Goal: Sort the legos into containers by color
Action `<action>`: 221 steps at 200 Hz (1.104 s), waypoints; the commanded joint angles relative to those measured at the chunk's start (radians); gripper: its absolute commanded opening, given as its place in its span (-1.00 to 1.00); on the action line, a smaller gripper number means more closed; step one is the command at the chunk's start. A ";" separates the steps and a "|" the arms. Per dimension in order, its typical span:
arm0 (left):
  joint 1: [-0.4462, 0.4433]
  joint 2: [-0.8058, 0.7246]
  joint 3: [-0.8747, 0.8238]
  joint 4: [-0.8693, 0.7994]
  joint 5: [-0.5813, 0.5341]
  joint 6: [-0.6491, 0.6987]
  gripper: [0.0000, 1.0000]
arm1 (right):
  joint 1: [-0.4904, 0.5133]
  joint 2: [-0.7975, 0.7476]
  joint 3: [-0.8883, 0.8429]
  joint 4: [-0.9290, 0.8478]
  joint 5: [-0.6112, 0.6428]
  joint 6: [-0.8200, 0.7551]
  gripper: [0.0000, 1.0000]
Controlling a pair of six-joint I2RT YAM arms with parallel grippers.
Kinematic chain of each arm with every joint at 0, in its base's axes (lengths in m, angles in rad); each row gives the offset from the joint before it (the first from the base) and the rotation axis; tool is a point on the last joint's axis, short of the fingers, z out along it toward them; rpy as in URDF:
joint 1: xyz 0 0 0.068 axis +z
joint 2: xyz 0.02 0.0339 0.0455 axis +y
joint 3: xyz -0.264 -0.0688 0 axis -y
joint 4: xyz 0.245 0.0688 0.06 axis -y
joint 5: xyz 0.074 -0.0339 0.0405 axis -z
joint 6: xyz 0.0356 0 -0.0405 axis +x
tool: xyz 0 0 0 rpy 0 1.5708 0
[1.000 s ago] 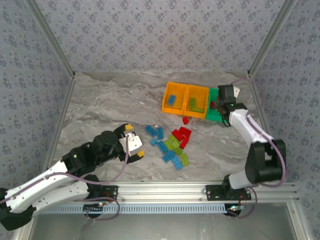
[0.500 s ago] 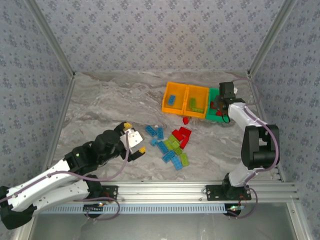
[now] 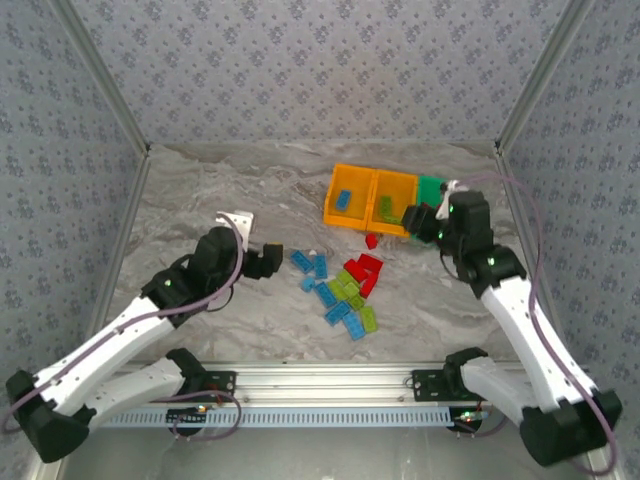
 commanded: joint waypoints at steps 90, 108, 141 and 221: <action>0.056 0.650 0.149 0.105 0.167 -0.665 0.68 | 0.615 -0.093 -0.115 -0.316 0.168 0.240 1.00; 0.056 0.733 0.203 0.096 0.181 -0.663 0.68 | 0.614 -0.095 -0.124 -0.314 0.175 0.236 1.00; 0.042 0.849 0.279 0.092 0.193 -0.649 0.64 | 0.610 -0.094 -0.132 -0.315 0.179 0.231 1.00; 0.040 0.907 0.245 0.069 0.178 -0.636 -0.27 | 0.608 -0.120 -0.140 -0.317 0.194 0.256 1.00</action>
